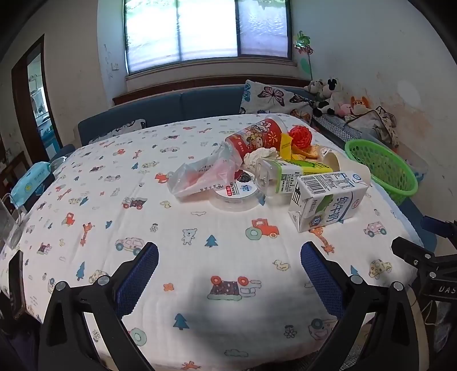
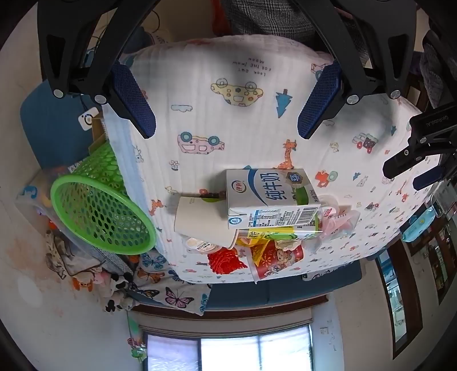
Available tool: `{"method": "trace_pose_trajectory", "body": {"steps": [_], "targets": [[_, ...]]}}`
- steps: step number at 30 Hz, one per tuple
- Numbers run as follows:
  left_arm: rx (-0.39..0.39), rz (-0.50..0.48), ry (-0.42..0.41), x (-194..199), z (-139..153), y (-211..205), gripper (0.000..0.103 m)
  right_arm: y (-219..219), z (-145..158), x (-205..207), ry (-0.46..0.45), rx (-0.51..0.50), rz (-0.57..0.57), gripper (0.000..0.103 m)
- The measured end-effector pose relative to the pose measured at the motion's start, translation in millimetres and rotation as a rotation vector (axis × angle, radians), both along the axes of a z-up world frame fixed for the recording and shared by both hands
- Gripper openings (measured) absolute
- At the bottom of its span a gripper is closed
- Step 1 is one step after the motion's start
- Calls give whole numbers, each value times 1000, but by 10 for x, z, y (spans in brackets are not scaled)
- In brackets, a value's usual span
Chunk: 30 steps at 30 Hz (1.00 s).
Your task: Collect trash
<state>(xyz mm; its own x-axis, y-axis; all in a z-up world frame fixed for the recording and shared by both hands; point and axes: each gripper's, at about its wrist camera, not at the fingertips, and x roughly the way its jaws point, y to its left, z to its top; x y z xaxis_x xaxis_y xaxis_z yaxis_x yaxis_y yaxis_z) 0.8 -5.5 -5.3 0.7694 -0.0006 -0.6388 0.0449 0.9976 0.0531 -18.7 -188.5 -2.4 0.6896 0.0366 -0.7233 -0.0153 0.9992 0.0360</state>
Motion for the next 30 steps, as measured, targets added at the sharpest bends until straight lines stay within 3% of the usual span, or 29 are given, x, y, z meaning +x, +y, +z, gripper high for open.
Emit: {"method": "trace_pose_trajectory", "body": {"steps": [11, 30], "targets": [[1, 0, -5, -13, -42, -68, 97, 14, 8, 1, -1, 0, -2, 99], [-12, -13, -51, -12, 167, -19, 97, -1, 66, -5, -37, 0, -4, 99]]}}
